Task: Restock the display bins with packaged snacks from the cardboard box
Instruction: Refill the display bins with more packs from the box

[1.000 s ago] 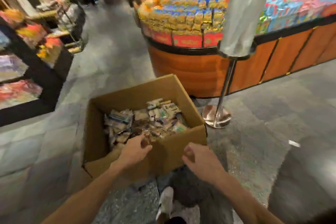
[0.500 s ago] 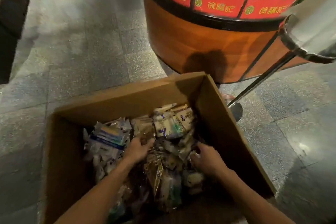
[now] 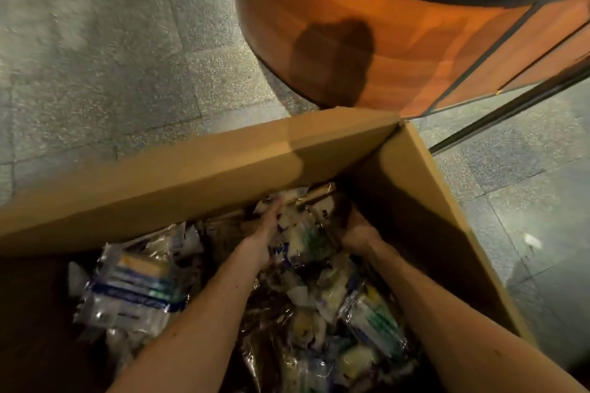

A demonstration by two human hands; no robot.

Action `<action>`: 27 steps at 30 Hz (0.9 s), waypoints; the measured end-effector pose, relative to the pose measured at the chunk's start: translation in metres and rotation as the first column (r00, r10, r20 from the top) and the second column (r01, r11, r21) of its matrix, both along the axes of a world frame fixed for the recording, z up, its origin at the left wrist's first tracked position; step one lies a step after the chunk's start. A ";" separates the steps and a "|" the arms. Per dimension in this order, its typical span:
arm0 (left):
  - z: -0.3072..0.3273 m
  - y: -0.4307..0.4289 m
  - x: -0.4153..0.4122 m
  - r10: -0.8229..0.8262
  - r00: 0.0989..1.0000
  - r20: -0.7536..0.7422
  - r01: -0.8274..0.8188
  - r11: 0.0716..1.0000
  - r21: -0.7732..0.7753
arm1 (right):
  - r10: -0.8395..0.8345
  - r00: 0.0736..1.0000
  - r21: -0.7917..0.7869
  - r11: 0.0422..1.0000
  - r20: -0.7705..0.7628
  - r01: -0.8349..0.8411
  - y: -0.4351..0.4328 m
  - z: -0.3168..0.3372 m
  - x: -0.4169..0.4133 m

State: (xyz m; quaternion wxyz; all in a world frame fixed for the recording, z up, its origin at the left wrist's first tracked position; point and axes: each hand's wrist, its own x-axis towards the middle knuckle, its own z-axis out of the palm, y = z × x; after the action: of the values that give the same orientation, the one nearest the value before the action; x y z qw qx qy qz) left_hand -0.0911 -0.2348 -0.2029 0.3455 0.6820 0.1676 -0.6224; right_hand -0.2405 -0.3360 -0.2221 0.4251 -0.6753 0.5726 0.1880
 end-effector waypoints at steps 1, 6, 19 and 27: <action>-0.005 0.000 0.001 0.008 1.000 -0.015 -0.008 1.000 -0.012 | -0.022 1.000 0.021 1.000 -0.018 0.022 0.001 -0.004 0.000; -0.020 -0.001 0.011 0.103 0.985 -0.141 -0.113 0.991 -0.067 | -0.186 0.965 0.163 0.974 0.183 0.157 -0.005 -0.015 -0.004; -0.017 0.017 0.016 0.141 0.988 0.062 -0.139 0.990 -0.034 | -0.251 0.949 0.182 0.959 0.193 0.217 0.008 -0.016 -0.008; 0.005 0.098 0.028 -0.013 0.965 0.262 0.010 1.000 0.016 | -0.490 0.837 0.265 0.864 0.245 0.428 0.013 -0.008 0.000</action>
State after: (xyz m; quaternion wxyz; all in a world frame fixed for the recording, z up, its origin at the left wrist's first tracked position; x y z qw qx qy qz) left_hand -0.0635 -0.1367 -0.1981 0.3562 0.7618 0.1209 -0.5274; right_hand -0.2410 -0.3233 -0.2306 0.6062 -0.4920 0.6241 0.0306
